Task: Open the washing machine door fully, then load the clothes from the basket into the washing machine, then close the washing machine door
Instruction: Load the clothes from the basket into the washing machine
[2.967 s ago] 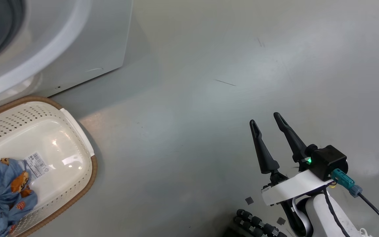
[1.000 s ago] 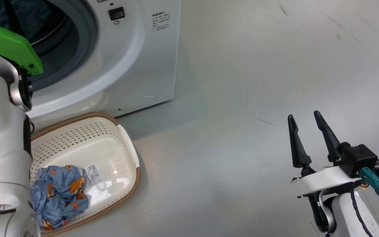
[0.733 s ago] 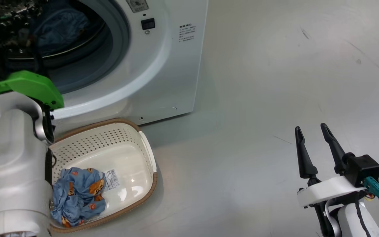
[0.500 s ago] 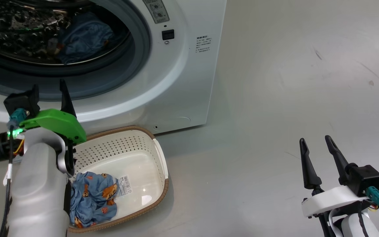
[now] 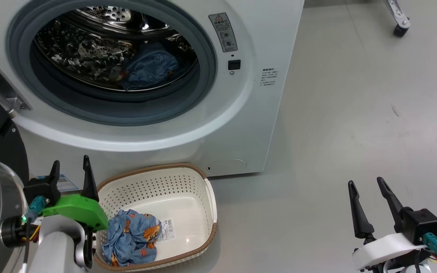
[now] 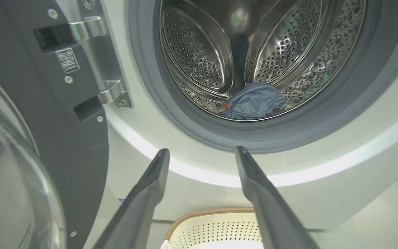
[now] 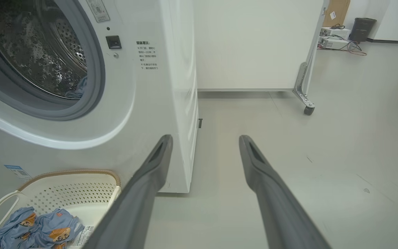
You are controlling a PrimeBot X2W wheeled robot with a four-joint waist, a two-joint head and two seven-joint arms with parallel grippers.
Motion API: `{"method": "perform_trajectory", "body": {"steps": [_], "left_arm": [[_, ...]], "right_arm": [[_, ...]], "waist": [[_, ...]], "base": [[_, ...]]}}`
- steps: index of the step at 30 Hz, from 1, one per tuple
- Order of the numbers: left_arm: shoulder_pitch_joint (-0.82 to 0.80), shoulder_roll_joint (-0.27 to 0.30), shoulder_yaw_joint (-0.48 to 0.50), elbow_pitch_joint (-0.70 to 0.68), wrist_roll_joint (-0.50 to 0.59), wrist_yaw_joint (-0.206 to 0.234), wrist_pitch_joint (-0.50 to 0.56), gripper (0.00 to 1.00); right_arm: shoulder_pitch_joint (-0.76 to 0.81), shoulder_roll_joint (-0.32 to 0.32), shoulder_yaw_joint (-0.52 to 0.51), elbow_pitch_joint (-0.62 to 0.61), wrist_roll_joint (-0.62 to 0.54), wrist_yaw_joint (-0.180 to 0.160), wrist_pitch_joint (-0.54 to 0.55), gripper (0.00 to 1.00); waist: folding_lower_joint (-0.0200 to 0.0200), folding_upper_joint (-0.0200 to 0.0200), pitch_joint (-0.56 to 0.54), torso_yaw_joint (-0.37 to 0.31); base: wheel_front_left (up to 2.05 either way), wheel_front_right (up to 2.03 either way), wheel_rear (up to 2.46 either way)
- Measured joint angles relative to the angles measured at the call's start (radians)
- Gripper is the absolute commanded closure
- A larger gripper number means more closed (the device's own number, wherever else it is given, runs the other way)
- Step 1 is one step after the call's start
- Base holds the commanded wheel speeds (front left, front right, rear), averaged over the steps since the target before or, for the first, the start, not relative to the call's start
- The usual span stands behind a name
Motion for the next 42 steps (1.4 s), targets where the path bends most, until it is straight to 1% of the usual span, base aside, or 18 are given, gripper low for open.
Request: {"method": "perform_trajectory", "body": {"steps": [4, 9, 15, 20, 26, 27, 30, 35, 38, 39, 42], "left_arm": [[0.111, 0.001, -0.012, -0.077, 0.009, 0.000, 0.000, 0.00], [0.260, 0.002, -0.021, -0.161, 0.006, -0.016, 0.000, 0.00], [0.346, 0.006, -0.029, -0.265, -0.025, -0.017, 0.000, 0.00], [0.393, 0.008, -0.037, -0.321, -0.037, -0.014, 0.000, 0.00], [0.454, 0.012, -0.046, -0.400, -0.052, 0.003, 0.000, 0.00], [0.464, 0.013, -0.047, -0.406, -0.052, 0.003, 0.000, 0.00], [0.483, 0.014, -0.047, -0.418, -0.050, 0.011, 0.000, 0.00], [0.491, 0.014, -0.045, -0.427, -0.040, 0.012, 0.000, 0.00], [0.495, 0.015, -0.050, -0.418, -0.019, 0.012, 0.000, 0.00], [0.496, 0.016, -0.054, -0.410, -0.017, 0.020, 0.000, 0.00], [0.496, 0.019, -0.077, -0.384, 0.011, 0.024, 0.000, 0.00]], "right_arm": [[0.019, 0.001, 0.011, 0.006, -0.002, 0.000, 0.000, 0.00], [0.036, 0.004, 0.008, 0.005, -0.003, 0.001, 0.000, 0.00], [0.073, 0.006, 0.004, 0.002, -0.003, 0.001, 0.000, 0.00], [0.075, 0.007, 0.003, -0.003, -0.003, 0.001, 0.000, 0.00], [0.076, 0.006, 0.007, -0.010, -0.011, 0.005, 0.000, 0.00], [0.076, 0.006, 0.007, -0.011, -0.011, 0.009, 0.000, 0.00], [0.076, 0.007, 0.013, -0.016, -0.012, 0.010, 0.000, 0.00], [0.075, 0.009, 0.017, -0.032, -0.012, 0.010, 0.000, 0.00], [0.073, 0.011, 0.024, -0.038, -0.012, 0.010, 0.000, 0.00], [0.073, 0.012, 0.028, -0.040, -0.013, 0.010, 0.000, 0.00], [0.063, 0.016, 0.038, -0.046, -0.015, 0.010, 0.000, 0.00]], "waist": [[0.0000, 0.0000, -0.035, 0.018], [0.0000, 0.0000, -0.075, 0.024], [-0.0001, 0.0000, -0.105, 0.023], [0.0000, 0.0000, -0.111, 0.018], [0.0000, 0.0000, -0.113, 0.006], [0.0000, 0.0000, -0.111, 0.003], [0.0000, 0.0000, -0.105, -0.007], [0.0000, 0.0000, -0.081, -0.021], [0.0000, 0.0000, -0.059, -0.029], [0.0000, 0.0000, -0.051, -0.031], [0.0000, 0.0000, -0.022, -0.040]], "base": [[0.00, 0.00, 0.00], [0.00, 0.00, 0.00], [0.00, 0.00, 0.00], [0.00, 0.00, 0.00], [0.00, 0.00, 0.00], [0.00, 0.00, 0.00], [0.00, 0.00, 0.00], [0.00, 0.00, 0.00], [0.00, 0.00, 0.00], [0.00, 0.00, 0.00], [0.00, 0.00, 0.00]]}}
